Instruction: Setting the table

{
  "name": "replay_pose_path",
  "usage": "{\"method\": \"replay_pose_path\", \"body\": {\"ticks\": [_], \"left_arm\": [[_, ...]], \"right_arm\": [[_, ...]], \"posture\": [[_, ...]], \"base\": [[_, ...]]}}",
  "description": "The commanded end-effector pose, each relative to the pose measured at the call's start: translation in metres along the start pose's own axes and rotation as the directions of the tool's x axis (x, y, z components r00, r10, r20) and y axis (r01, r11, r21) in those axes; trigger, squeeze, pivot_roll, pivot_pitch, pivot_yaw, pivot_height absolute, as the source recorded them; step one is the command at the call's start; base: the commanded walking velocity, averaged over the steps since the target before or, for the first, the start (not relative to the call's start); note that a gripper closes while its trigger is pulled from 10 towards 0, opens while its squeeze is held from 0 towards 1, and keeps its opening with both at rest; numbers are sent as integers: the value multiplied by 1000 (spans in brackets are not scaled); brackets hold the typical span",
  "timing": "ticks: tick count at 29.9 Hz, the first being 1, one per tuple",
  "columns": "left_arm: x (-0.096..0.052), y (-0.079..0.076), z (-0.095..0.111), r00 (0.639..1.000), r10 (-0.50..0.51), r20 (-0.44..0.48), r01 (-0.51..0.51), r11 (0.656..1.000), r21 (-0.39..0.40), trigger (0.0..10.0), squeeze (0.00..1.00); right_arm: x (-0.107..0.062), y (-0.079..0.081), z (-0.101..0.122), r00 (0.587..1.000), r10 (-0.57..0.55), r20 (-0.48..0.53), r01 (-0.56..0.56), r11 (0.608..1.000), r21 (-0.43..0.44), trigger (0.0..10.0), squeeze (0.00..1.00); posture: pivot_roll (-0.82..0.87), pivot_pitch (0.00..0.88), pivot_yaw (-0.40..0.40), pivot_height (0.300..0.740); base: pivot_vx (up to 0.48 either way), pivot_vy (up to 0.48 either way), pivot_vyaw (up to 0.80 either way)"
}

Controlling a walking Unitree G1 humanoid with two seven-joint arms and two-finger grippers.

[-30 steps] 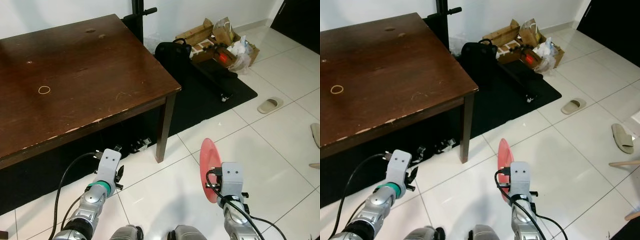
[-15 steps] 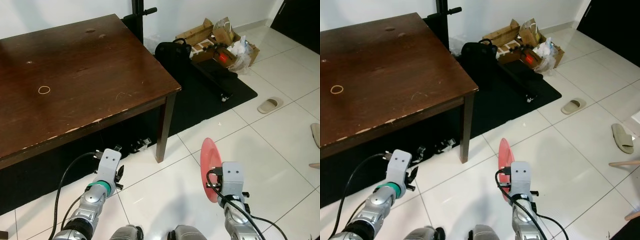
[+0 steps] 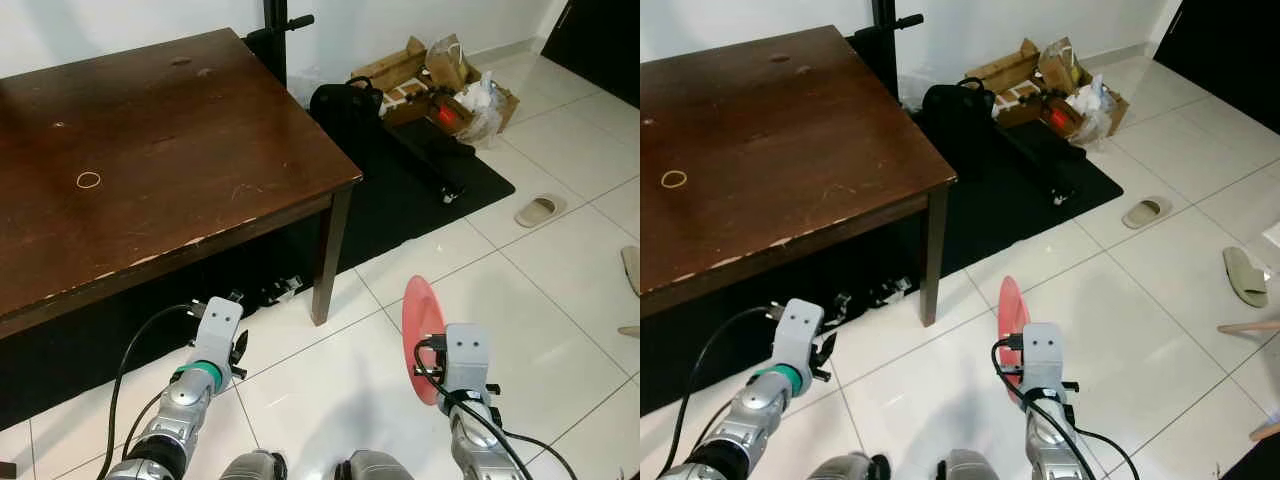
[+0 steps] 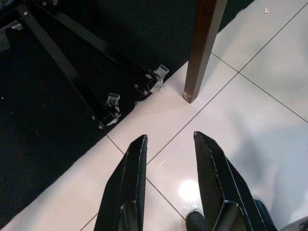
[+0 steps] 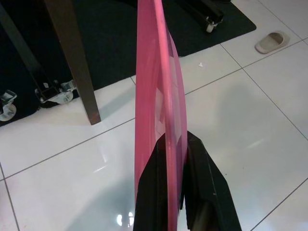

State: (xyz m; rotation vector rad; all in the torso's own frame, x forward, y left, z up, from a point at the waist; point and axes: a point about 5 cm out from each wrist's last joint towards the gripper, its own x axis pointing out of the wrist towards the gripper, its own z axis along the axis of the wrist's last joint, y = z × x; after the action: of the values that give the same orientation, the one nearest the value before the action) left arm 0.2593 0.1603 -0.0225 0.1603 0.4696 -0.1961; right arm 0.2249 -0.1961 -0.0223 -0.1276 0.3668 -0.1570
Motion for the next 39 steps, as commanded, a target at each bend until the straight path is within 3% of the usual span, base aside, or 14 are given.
{"method": "replay_pose_path", "body": {"ticks": [1,9,39], "left_arm": [[-1,-1,-5,1000,-6,-23,6,1000,-1,10000,0],[-1,-2,-5,1000,-7,-30,7,1000,5,10000,0],[-2,-3,-8,999,-12,-38,12,1000,10,10000,0]], "right_arm": [[-1,-2,-2,1000,-12,-3,12,1000,7,10000,0],[-1,-2,-2,1000,-14,-2,14,1000,7,10000,0],[-4,-2,-5,1000,-19,-5,19,1000,13,10000,0]], "posture": [[-97,0,37,740],[-99,0,38,740],[-106,0,42,740]], "base": [[0,0,0],[-97,0,0],[-475,0,0]]}}
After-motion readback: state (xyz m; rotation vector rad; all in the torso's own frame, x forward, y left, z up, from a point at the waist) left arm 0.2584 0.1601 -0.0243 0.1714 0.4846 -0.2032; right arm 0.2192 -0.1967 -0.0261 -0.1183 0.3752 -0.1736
